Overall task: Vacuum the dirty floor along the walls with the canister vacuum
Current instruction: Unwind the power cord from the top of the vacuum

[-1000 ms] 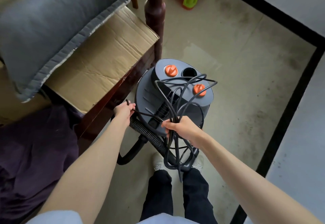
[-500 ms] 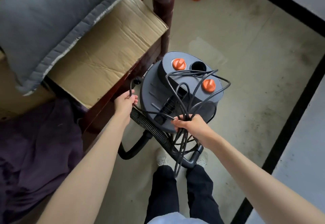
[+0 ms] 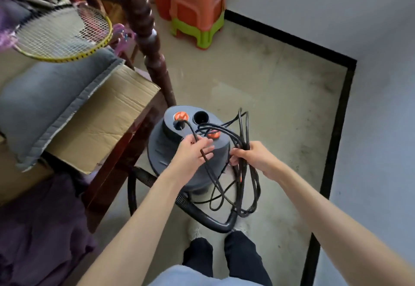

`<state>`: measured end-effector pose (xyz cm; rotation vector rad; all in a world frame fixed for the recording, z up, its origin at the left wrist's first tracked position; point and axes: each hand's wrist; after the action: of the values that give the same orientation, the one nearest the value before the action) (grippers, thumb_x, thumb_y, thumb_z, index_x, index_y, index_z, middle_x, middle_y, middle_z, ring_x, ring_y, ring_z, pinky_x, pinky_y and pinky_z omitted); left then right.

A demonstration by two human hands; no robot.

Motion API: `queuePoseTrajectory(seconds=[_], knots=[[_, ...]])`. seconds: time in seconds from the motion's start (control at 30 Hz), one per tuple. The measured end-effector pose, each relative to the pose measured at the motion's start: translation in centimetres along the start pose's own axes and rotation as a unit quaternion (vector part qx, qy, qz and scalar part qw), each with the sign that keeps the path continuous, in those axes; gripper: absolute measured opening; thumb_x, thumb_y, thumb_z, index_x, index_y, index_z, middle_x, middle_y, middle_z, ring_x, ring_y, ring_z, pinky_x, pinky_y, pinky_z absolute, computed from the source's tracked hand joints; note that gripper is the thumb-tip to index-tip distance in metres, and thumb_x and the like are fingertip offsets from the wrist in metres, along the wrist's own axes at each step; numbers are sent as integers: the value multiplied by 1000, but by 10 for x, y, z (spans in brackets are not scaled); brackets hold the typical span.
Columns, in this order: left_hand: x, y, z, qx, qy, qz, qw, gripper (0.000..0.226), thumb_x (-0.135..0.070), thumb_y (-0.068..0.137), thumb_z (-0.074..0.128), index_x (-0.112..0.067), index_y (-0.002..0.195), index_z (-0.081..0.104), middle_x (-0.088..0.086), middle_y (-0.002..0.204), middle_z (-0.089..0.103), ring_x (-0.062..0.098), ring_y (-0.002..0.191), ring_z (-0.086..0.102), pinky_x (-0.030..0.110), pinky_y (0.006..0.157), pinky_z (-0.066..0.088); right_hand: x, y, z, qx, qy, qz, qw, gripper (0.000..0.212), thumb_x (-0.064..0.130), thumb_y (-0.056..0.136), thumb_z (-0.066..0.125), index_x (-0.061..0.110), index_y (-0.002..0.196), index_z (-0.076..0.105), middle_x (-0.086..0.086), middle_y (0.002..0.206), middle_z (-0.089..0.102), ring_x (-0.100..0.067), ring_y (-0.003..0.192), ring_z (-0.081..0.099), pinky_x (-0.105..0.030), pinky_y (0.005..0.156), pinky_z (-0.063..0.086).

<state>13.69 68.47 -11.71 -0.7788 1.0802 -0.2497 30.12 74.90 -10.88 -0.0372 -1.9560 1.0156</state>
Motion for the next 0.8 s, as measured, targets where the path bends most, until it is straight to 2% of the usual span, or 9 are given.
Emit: queuePoseTrajectory(seconds=[0.07, 0.13, 0.23, 0.33, 0.43, 0.53, 0.6, 0.67, 0.8], knots=[[-11, 1, 35, 38, -29, -21, 999, 25, -25, 98, 49, -5, 112, 54, 11, 109, 60, 20, 91, 61, 31, 83, 49, 6, -10, -24, -13, -47, -32, 998, 19, 3, 94, 57, 5, 77, 64, -1, 65, 65, -4, 55, 60, -15, 60, 46], [-26, 2, 70, 50, -51, -21, 997, 27, -27, 96, 53, -4, 109, 57, 10, 101, 65, 20, 90, 64, 34, 87, 48, 11, -15, -46, -21, -106, -54, 993, 18, 6, 94, 58, 4, 78, 66, -3, 69, 67, -8, 60, 61, -12, 59, 46], [-53, 1, 126, 25, -39, 25, 999, 8, -8, 92, 59, -1, 89, 58, 10, 81, 65, 19, 76, 66, 29, 74, 56, 13, -17, -84, -39, -148, -67, 986, 18, 16, 93, 61, 2, 84, 69, -11, 87, 75, -26, 85, 70, -33, 86, 54], [-70, -5, 174, 10, -8, 63, 998, 9, 5, 90, 57, -1, 87, 51, 12, 75, 61, 18, 64, 67, 30, 71, 58, 16, -25, -125, -47, -116, -95, 988, 24, 12, 93, 59, 10, 70, 68, -6, 77, 73, -18, 76, 68, -38, 91, 52], [-83, -7, 210, 33, 14, 97, 995, 25, 7, 90, 56, -6, 72, 45, 13, 77, 63, 21, 71, 67, 30, 71, 59, 22, -32, -163, -49, -56, -127, 989, 24, 9, 95, 56, 10, 74, 66, -3, 71, 69, -9, 64, 65, -31, 83, 53], [-89, -2, 238, 55, 11, 118, 991, 24, 8, 89, 57, -7, 74, 45, 13, 77, 65, 20, 67, 69, 31, 69, 60, 23, -37, -195, -84, -106, -136, 981, 19, 16, 98, 54, 8, 83, 64, 2, 64, 63, 3, 49, 55, -9, 56, 42], [-86, 1, 252, 65, 11, 117, 991, 20, 7, 88, 58, -5, 76, 48, 11, 73, 68, 17, 65, 71, 30, 68, 60, 18, -40, -215, -101, -147, -136, 974, 20, 22, 99, 53, 9, 88, 64, 3, 63, 59, 0, 49, 52, -13, 50, 38], [-80, 2, 265, 82, 11, 100, 992, 15, 6, 89, 58, -2, 78, 52, 8, 68, 70, 19, 66, 71, 29, 66, 60, 8, -42, -232, -105, -159, -131, 973, 20, 23, 100, 51, 10, 90, 62, 2, 63, 57, -7, 54, 51, -18, 54, 39], [-61, 10, 283, 92, 44, 72, 992, 3, 1, 95, 50, -2, 94, 50, 13, 86, 69, 22, 70, 71, 28, 61, 59, -20, -42, -256, -134, -153, -116, 972, 18, 24, 101, 49, 13, 90, 57, 3, 68, 54, -13, 63, 52, -25, 61, 43]])
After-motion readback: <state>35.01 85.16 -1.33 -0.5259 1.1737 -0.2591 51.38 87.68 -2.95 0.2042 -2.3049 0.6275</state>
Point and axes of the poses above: each hand's wrist, its own y-axis towards the middle knuckle, its own z-axis out of the palm, x = y × z
